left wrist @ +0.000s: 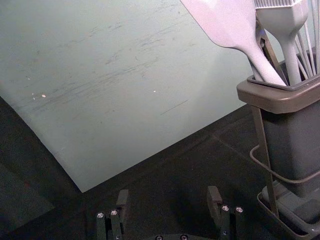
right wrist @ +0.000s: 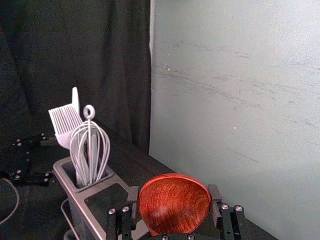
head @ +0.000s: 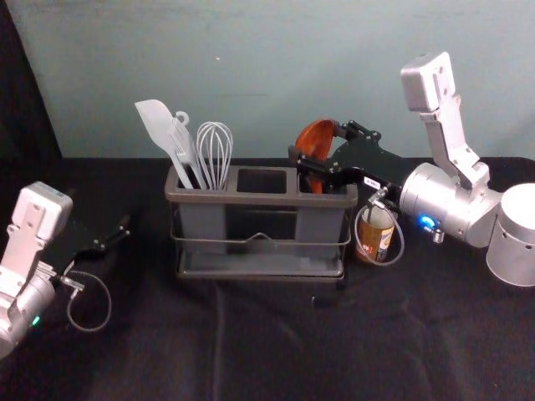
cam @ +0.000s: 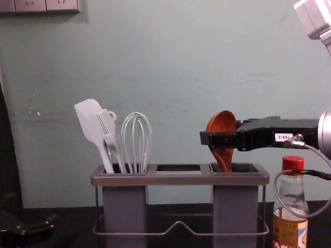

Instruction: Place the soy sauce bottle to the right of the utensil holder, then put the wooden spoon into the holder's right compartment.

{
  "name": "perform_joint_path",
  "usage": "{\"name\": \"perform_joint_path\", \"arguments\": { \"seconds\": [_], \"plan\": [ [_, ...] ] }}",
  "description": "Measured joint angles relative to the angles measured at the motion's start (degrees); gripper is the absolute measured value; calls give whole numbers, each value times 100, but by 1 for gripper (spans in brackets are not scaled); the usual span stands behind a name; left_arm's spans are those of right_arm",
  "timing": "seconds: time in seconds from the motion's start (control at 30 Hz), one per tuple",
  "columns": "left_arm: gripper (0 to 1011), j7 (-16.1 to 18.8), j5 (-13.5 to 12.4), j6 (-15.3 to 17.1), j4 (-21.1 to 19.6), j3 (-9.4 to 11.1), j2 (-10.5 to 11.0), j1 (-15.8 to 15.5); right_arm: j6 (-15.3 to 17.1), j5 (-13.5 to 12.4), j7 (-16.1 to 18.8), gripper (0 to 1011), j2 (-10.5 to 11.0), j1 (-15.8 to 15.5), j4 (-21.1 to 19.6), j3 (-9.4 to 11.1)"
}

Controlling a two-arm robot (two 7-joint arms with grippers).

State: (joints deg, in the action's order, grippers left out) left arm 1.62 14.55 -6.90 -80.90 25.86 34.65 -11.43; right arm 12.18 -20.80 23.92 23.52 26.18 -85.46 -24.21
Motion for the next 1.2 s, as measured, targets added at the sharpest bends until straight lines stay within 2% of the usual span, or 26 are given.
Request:
{"name": "perform_joint_path", "arguments": {
  "seconds": [0.47,0.63,1.2],
  "plan": [
    [1011,0,0,0,0,0,0,0,33,-8,33,855,2,8,13,-3],
    [1011,0,0,0,0,0,0,0,33,-7,25,1002,2,6,12,-4],
    [1012,0,0,0,0,0,0,0,24,-7,12,1002,2,5,4,0]
  ]
}}
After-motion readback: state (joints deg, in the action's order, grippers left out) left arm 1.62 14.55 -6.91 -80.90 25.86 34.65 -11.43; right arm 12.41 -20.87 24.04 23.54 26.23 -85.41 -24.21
